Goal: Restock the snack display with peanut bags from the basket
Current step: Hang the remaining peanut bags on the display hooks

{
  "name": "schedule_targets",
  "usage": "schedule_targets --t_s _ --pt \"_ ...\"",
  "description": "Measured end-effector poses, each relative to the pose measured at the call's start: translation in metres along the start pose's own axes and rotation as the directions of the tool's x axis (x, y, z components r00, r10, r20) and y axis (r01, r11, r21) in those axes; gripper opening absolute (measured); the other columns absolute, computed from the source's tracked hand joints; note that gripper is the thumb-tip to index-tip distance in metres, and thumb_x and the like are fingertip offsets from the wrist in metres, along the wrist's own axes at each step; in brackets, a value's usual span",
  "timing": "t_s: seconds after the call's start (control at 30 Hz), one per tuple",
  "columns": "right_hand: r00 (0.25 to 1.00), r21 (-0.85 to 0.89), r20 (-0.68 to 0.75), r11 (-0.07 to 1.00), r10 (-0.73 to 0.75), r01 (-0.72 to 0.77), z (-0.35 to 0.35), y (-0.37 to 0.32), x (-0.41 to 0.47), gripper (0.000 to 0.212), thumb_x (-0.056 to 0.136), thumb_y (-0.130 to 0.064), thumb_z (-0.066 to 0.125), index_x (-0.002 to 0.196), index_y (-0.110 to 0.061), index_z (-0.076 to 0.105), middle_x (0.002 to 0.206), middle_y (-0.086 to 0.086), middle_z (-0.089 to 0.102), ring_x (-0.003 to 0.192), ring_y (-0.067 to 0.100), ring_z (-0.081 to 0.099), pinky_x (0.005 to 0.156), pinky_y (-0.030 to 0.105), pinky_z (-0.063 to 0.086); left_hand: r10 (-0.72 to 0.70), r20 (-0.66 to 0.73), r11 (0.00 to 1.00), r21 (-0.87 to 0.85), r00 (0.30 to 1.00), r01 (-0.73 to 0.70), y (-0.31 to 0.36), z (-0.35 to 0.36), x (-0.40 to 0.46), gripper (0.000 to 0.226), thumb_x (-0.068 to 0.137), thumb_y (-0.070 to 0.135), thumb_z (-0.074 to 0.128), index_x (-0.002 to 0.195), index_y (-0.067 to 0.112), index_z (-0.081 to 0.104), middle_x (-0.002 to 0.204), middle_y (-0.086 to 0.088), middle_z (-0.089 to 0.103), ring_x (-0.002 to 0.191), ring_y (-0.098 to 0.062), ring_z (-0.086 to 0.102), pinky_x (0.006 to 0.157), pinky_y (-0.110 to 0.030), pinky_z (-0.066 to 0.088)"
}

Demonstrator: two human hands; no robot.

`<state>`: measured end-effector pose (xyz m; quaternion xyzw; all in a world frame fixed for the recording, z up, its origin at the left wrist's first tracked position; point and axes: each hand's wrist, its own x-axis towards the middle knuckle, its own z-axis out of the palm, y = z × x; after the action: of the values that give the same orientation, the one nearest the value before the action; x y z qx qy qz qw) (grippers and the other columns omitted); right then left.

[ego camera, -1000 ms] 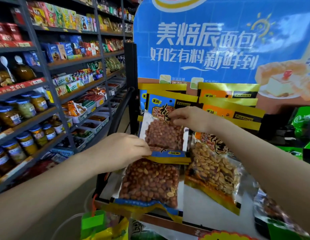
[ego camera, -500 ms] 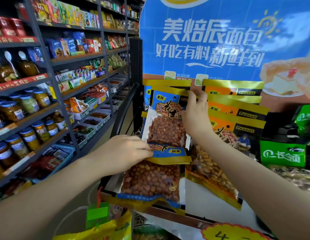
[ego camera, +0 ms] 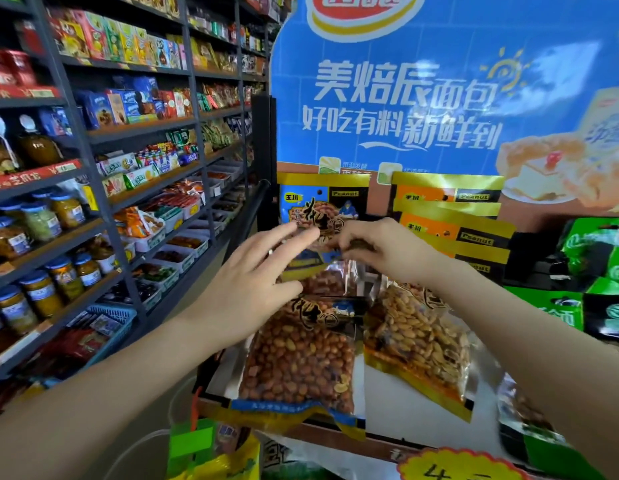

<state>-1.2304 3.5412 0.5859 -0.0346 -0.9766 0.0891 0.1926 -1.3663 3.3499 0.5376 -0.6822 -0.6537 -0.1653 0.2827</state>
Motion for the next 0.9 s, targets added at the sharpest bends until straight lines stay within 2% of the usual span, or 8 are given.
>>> schedule_targets --t_s 0.13,0.2,0.27,0.4,0.5,0.63,0.77,0.9 --pt "0.999 0.091 0.034 0.996 -0.025 0.022 -0.024 -0.017 -0.009 0.005 0.089 -0.018 0.059 0.089 -0.012 0.059 0.062 -0.009 0.058 0.058 0.016 0.057 0.055 0.025 0.040 -0.068 -0.045 0.991 -0.120 0.997 0.062 0.002 -0.003 0.005 0.049 0.086 0.036 0.044 0.132 0.048 0.033 0.135 0.027 0.030 0.123 0.008 0.025 0.105 -0.026 0.027" --pt "0.994 0.117 0.108 0.993 -0.019 0.006 -0.029 -0.023 -0.008 0.003 0.088 -0.017 0.060 0.088 -0.014 0.060 0.067 -0.002 0.062 0.059 0.015 0.056 0.056 0.022 0.040 0.018 -0.029 0.998 -0.052 0.999 -0.020 0.004 -0.010 0.011 0.036 0.084 0.021 0.050 0.118 0.029 0.059 0.112 0.013 0.062 0.094 -0.007 0.058 0.077 -0.027 0.051" --pt "0.972 0.169 0.236 0.985 -0.009 -0.032 -0.032 -0.027 -0.005 0.004 0.089 -0.017 0.059 0.087 -0.016 0.063 0.069 -0.002 0.060 0.058 0.007 0.049 0.056 0.015 0.036 0.192 -0.058 0.980 0.064 0.980 -0.189 0.003 -0.013 0.007 0.018 0.080 0.009 0.053 0.089 0.011 0.069 0.090 -0.008 0.073 0.059 -0.021 0.063 0.048 -0.024 0.047" --pt "0.908 0.441 0.418 0.863 0.043 -0.244 -0.052 -0.019 0.004 0.032 0.089 -0.049 0.044 0.082 -0.032 0.071 0.097 -0.008 0.068 0.095 0.000 0.059 0.090 0.018 0.040 0.247 -0.108 0.966 0.103 0.963 -0.237 -0.003 -0.022 0.002 0.019 0.077 0.004 0.059 0.092 0.015 0.054 0.084 -0.008 0.073 0.040 -0.019 0.049 0.038 -0.019 0.036" --pt "0.912 0.653 0.335 0.639 0.237 -0.406 -0.050 0.002 0.019 0.054 0.091 -0.054 0.035 0.087 -0.016 0.074 0.117 0.002 0.066 0.114 0.014 0.057 0.100 0.026 0.044 0.228 -0.099 0.967 0.137 0.969 -0.213 -0.010 -0.029 0.002 0.022 0.077 0.003 0.062 0.091 0.018 0.054 0.081 -0.005 0.068 0.038 -0.017 0.040 0.036 -0.021 0.029" --pt "0.805 0.214 0.272 0.782 0.527 -0.585 -0.003 0.019 0.017 0.027 0.092 -0.013 0.051 0.091 0.011 0.062 0.079 0.016 0.062 0.062 0.019 0.051 0.048 0.019 0.039 0.170 -0.126 0.983 0.095 0.977 -0.159 -0.019 -0.042 0.008 0.018 0.092 0.027 0.048 0.084 0.020 0.062 0.065 -0.005 0.059 0.035 -0.018 0.042 0.029 -0.024 0.032" --pt "0.818 -0.167 0.239 0.852 0.523 -0.496 0.012 0.008 0.017 0.019 0.087 -0.001 0.050 0.103 -0.003 0.059 0.093 0.011 0.065 0.079 0.023 0.063 0.059 0.026 0.046 0.123 -0.105 0.992 0.027 0.987 -0.121 -0.027 -0.041 0.008 0.043 0.097 0.037 0.036 0.079 0.019 0.071 0.063 -0.002 0.058 0.035 -0.016 0.044 0.032 -0.022 0.030" --pt "0.844 -0.225 0.206 0.863 0.495 -0.452 0.018 0.001 0.020 0.037 0.080 0.011 0.049 0.112 -0.006 0.057 0.110 0.015 0.060 0.088 0.028 0.056 0.070 0.035 0.052 0.142 -0.103 0.989 0.062 0.984 -0.137 -0.026 -0.028 0.003 0.044 0.097 0.035 0.038 0.076 0.019 0.074 0.061 -0.001 0.059 0.034 -0.016 0.039 0.031 -0.022 0.027"
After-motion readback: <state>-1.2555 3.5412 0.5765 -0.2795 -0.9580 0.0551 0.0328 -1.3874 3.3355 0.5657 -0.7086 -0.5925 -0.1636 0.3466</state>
